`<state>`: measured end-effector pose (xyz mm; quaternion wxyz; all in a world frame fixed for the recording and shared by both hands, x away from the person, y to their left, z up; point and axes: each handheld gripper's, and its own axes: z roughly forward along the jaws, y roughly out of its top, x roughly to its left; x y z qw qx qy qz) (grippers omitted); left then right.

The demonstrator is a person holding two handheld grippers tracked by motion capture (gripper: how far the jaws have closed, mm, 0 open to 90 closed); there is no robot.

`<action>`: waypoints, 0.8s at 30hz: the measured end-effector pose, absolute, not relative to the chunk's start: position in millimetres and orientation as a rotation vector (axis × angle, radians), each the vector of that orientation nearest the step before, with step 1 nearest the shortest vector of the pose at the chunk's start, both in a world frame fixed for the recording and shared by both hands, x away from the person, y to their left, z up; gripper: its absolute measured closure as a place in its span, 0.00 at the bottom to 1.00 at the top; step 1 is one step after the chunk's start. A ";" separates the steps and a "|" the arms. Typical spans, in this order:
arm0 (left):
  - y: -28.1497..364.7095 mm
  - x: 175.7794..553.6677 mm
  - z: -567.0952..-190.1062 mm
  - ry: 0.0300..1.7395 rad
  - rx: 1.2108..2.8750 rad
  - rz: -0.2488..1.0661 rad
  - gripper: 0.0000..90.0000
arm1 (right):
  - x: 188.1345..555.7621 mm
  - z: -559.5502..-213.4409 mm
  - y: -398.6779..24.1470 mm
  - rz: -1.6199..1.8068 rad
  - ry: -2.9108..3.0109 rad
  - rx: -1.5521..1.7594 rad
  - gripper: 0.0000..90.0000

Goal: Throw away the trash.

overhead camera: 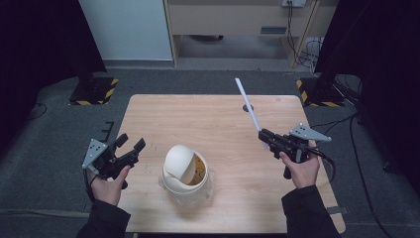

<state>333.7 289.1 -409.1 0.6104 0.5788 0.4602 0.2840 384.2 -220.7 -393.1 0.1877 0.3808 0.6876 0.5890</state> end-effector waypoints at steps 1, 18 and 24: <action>288.1 334.1 -406.2 1.051 1.332 0.652 0.28 | 383.8 -392.4 -220.5 1.667 1.931 1.064 0.88; 260.0 329.5 -374.9 0.912 1.320 0.626 0.29 | 381.6 -394.8 -221.1 1.637 1.977 1.067 0.89; 247.8 331.3 -361.0 0.880 1.292 0.601 0.29 | 378.6 -389.7 -223.6 1.723 1.936 1.040 0.89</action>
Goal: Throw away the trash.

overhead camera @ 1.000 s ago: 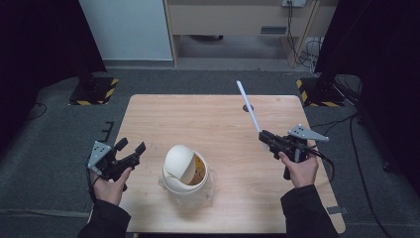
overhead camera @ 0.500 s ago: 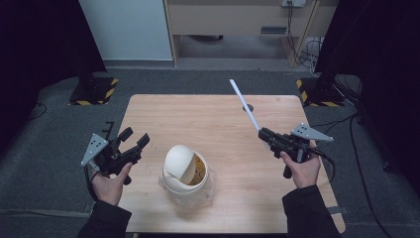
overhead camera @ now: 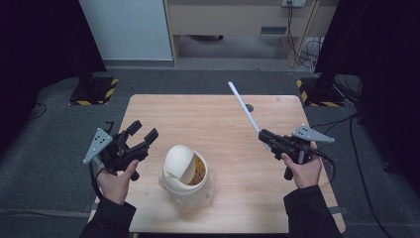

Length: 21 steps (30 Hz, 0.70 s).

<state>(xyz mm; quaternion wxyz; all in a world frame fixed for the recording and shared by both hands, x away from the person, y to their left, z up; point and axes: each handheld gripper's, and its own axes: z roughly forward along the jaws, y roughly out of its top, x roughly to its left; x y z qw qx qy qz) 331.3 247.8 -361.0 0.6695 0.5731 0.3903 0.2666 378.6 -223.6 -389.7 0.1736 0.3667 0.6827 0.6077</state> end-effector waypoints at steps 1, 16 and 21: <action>244.4 332.3 -359.3 0.873 1.295 0.596 0.29 | 378.6 -389.7 -223.6 1.723 1.936 1.040 0.89; 191.3 338.5 -327.2 0.789 1.337 0.539 0.31 | 362.3 -372.0 -216.0 1.814 1.914 0.917 0.89; 177.8 338.4 -317.3 0.764 1.339 0.529 0.31 | 358.4 -371.3 -210.1 1.849 1.913 0.893 0.89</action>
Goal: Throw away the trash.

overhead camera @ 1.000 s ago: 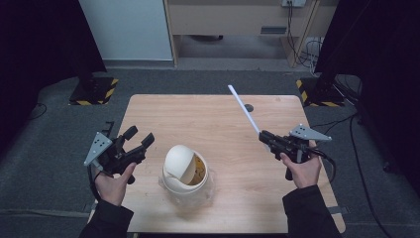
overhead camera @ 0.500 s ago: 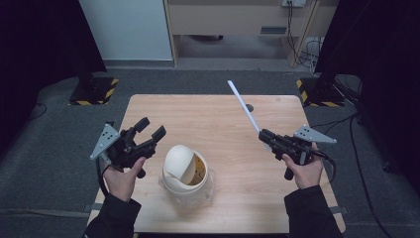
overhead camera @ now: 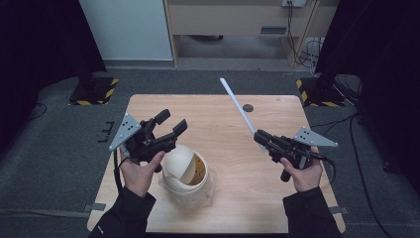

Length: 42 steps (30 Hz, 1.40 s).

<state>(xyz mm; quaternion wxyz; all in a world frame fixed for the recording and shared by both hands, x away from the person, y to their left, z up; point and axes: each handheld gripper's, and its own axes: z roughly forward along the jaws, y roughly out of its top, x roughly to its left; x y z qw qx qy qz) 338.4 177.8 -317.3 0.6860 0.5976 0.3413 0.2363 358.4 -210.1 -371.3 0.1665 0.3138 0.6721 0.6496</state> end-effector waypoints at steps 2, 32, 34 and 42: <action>171.8 339.3 -315.1 0.759 1.334 0.524 0.32 | 357.3 -372.1 -208.0 1.843 1.922 0.888 0.89; 92.6 367.4 -310.0 0.812 1.409 0.425 0.36 | 341.7 -369.5 -194.8 1.939 1.939 0.791 0.88; 90.9 369.1 -310.3 0.817 1.401 0.421 0.37 | 341.6 -370.4 -193.9 1.936 1.948 0.789 0.88; 90.1 373.3 -310.3 0.831 1.404 0.406 0.51 | 341.7 -373.8 -188.8 1.939 1.979 0.772 0.88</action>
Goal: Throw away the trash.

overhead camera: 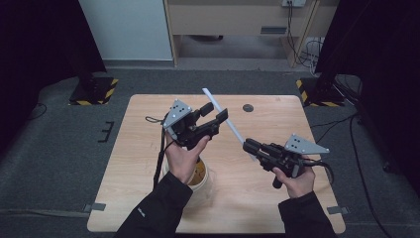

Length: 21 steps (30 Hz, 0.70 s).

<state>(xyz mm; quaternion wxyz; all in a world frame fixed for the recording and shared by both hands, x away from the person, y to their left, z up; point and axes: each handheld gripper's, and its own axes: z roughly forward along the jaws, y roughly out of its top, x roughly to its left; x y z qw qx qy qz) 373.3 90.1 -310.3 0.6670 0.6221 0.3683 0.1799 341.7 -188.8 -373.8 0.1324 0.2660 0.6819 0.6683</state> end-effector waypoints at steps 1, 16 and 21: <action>90.4 373.3 -310.1 0.833 1.404 0.405 0.53 | 341.8 -374.0 -188.5 1.939 1.983 0.772 0.88; 89.8 372.6 -310.9 0.840 1.392 0.343 0.76 | 342.7 -378.2 -183.8 1.914 2.032 0.753 0.88; 87.9 370.6 -310.7 0.807 1.388 0.311 0.80 | 343.6 -380.5 -181.6 1.894 2.050 0.753 0.88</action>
